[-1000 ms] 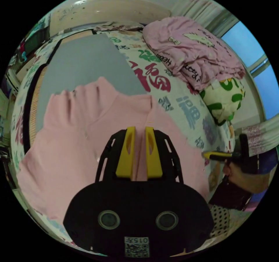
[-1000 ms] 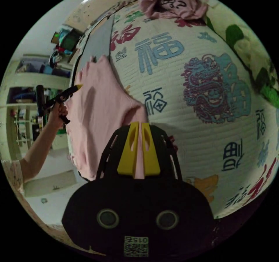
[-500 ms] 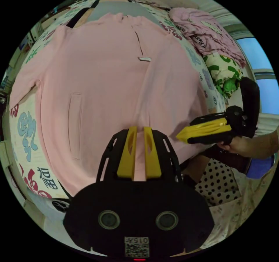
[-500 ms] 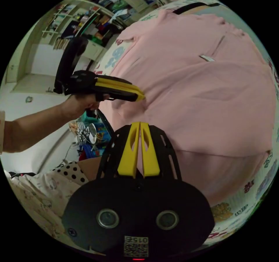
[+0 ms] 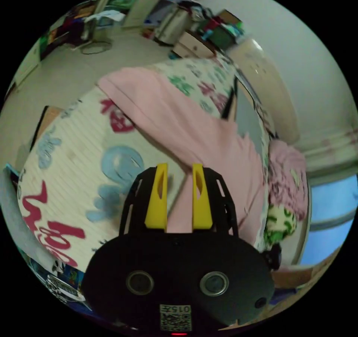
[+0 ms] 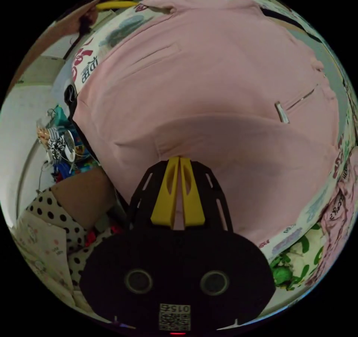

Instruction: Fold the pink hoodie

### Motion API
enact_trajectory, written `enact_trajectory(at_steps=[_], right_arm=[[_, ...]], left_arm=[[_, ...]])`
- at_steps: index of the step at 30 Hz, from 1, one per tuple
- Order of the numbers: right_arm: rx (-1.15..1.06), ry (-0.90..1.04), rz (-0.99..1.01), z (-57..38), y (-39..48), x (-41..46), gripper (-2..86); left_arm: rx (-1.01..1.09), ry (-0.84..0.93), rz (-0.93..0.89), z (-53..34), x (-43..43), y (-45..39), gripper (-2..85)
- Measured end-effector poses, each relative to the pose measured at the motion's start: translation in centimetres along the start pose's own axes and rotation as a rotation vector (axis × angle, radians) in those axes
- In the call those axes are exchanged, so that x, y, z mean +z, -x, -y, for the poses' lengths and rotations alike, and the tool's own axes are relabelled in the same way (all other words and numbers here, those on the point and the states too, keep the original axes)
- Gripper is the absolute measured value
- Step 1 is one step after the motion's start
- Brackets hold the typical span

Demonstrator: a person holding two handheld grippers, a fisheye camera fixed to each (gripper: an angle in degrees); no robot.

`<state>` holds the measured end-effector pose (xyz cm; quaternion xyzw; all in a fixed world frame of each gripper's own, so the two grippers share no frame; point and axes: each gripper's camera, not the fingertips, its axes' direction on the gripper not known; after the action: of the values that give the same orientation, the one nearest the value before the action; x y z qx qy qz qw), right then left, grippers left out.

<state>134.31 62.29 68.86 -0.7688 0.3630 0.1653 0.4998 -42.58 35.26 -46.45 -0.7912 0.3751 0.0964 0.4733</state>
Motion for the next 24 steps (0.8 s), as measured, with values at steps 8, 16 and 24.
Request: enact_trajectory(at_steps=[8,16,24], right_arm=[[0.001,0.077,-0.089,7.7,4.5,2.6,-0.5],[0.007,0.056,-0.160,12.9,7.7,4.5,-0.5],[0.046,0.058,-0.105,17.0,8.3,5.3,-0.5]], left_arm=[[-0.282,-0.153,0.121,5.5,-0.7,19.7,13.5],[-0.518,-0.258,0.131,-0.7,1.7,33.1,7.2],[-0.304,-0.419,-0.063,-7.7,-2.7,34.1,-0.1]])
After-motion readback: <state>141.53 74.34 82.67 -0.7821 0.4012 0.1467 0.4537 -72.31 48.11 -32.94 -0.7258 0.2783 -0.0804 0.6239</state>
